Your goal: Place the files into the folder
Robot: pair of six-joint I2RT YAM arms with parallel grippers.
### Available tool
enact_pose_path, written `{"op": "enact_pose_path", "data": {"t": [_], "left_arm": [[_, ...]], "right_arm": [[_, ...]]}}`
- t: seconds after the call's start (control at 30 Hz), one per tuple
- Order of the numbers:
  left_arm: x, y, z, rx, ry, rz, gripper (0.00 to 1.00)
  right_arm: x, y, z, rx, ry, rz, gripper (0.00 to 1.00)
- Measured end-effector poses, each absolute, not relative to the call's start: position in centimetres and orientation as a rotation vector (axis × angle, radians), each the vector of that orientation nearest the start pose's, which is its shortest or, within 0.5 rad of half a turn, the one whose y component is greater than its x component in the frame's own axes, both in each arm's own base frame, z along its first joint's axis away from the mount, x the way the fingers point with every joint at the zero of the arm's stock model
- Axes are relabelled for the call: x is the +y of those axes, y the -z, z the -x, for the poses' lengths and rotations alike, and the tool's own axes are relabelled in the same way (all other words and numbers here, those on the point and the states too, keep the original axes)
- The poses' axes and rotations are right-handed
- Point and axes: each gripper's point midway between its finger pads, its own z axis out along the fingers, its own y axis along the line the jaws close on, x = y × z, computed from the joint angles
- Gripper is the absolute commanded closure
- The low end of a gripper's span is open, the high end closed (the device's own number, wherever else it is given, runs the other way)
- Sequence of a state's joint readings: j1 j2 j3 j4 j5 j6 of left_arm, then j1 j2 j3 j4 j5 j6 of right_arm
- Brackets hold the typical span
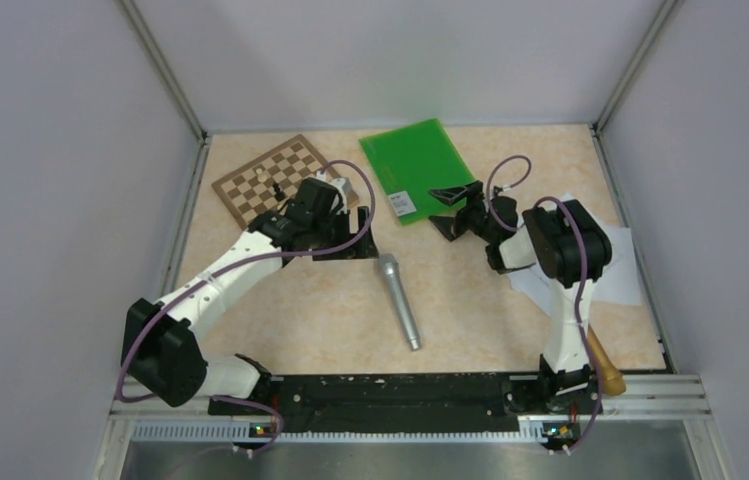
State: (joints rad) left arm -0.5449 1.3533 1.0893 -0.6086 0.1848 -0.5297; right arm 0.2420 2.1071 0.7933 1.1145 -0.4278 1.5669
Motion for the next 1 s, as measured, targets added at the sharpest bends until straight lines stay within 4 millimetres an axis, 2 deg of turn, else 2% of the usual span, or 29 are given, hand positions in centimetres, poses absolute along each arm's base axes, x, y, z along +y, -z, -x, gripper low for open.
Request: {"op": "enact_pose_path", "data": {"t": [0.53,1.0], "left_arm": [[-22.1,-15.6,-26.8,2.545,0.66,-0.098,0.07],[-22.1,-15.6,-26.8,2.545,0.658,-0.097,0.07]], "right_arm": [[23.9,-7.2,-44.4,1.852,-1.55,-0.972,0.11],[24.2,-7.2,-44.2,1.847,-1.546,-0.973,0.11]]}}
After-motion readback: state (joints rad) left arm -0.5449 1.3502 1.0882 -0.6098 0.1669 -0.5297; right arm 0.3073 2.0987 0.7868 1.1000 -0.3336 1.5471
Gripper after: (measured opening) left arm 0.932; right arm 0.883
